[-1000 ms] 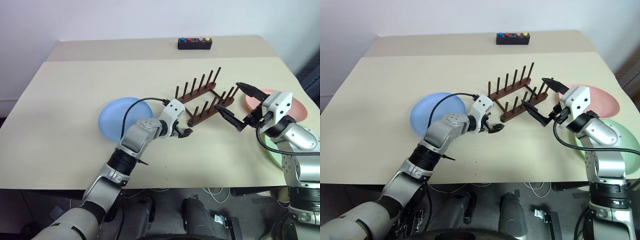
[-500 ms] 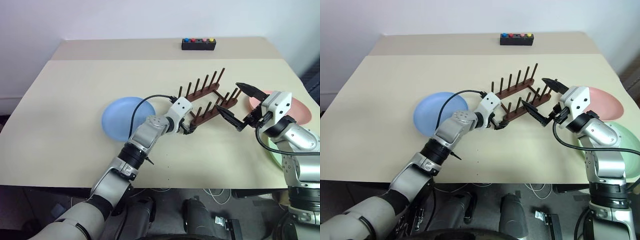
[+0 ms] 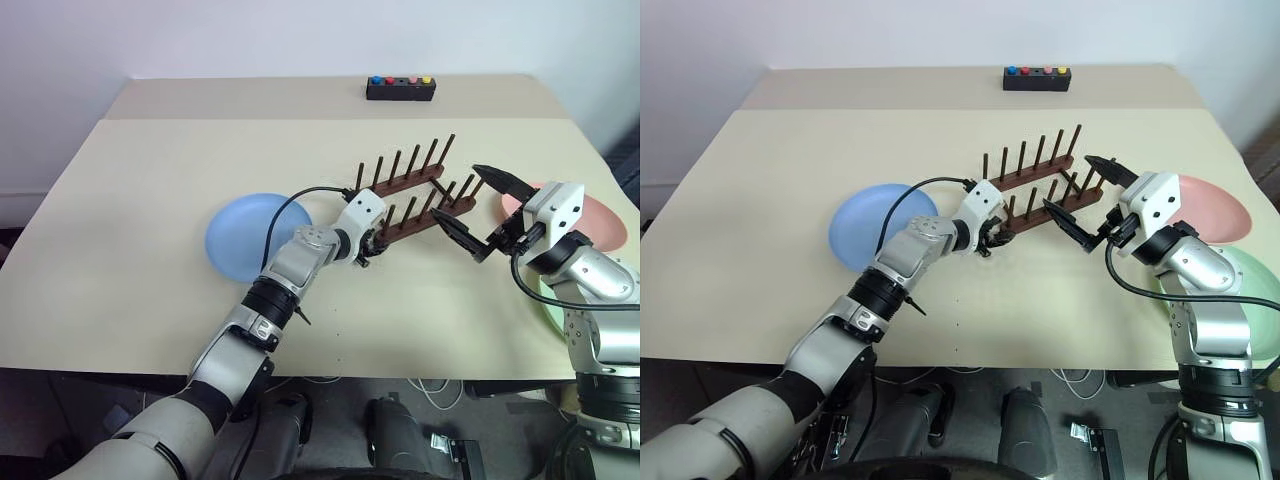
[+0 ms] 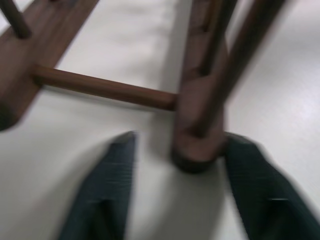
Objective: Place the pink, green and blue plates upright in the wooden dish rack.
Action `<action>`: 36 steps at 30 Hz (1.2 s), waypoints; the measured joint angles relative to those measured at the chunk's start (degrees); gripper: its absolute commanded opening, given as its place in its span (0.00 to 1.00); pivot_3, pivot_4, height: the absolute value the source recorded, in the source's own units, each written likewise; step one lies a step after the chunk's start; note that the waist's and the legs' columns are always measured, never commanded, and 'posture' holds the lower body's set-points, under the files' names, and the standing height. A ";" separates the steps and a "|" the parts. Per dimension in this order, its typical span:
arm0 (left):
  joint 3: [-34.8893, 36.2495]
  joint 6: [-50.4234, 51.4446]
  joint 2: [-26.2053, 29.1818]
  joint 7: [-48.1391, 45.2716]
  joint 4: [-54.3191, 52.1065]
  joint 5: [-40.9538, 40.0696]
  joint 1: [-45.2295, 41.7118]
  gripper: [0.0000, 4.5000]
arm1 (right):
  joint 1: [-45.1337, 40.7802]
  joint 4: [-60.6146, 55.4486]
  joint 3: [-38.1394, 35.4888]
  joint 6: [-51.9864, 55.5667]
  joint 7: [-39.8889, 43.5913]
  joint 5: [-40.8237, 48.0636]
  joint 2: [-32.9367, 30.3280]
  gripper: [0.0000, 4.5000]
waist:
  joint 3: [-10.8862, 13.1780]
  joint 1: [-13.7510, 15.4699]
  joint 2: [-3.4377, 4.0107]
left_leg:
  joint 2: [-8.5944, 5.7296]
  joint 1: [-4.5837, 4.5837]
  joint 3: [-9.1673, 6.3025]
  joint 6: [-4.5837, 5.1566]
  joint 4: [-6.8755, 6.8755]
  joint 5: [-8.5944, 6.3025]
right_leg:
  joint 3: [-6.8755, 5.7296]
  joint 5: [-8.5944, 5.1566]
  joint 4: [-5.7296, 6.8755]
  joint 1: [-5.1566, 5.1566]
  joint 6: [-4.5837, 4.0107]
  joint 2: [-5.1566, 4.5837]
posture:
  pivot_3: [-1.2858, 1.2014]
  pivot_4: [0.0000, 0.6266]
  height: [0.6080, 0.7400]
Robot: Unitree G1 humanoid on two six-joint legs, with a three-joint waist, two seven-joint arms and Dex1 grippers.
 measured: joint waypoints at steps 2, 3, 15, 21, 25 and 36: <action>0.07 0.05 -0.56 0.28 0.05 0.66 -0.34 0.17 | 0.00 -0.04 0.01 0.01 -0.01 0.00 0.00 1.00 | 0.00 -0.04 0.01 | 0.00 0.00 0.01 0.00 0.00 0.00 | 0.01 0.00 0.00 0.00 0.00 0.00 | 0.52 0.24 1.00; 0.02 0.08 -0.56 0.27 0.07 1.03 -0.22 0.17 | 0.00 -0.04 0.01 0.01 -0.01 0.00 0.00 1.00 | 0.00 -0.05 0.01 | 0.00 0.00 0.01 0.01 -0.01 0.00 | 0.01 0.00 0.00 -0.01 0.00 0.00 | 0.52 0.24 1.00; 0.34 -1.80 2.68 -2.80 1.37 0.93 -1.33 0.17 | -0.06 0.03 0.01 0.00 0.01 0.01 0.00 1.00 | -0.01 -0.46 0.01 | 0.01 0.01 0.02 0.01 -0.01 -0.01 | 0.02 0.01 0.04 -0.06 0.00 0.02 | 0.52 0.24 1.00; 1.09 -4.63 12.64 -16.37 1.08 -0.37 -2.23 0.17 | 0.01 1.19 -2.98 0.16 0.24 1.38 -0.55 1.00 | 0.00 -1.42 0.01 | 0.01 -0.01 0.03 -0.01 -0.04 0.01 | 0.05 0.01 0.06 -0.11 0.00 0.02 | 0.52 0.24 1.00; 0.33 -7.77 16.61 -24.80 -1.04 -0.49 -1.92 0.17 | 2.00 1.14 -5.29 1.28 2.87 4.41 -2.27 1.00 | 0.00 -1.19 0.01 | 0.00 -0.03 0.02 -0.01 -0.03 0.01 | 0.04 0.01 0.02 -0.09 0.00 0.01 | 0.52 0.24 1.00; -0.20 -14.14 15.37 -32.74 -2.19 -1.50 -0.03 0.17 | 7.66 -3.05 -9.46 6.52 6.31 10.46 -5.23 1.00 | 0.00 -1.52 0.01 | 0.03 -0.04 0.03 0.06 -0.04 -0.04 | 0.06 0.01 0.02 -0.10 0.00 0.02 | 0.52 0.24 1.00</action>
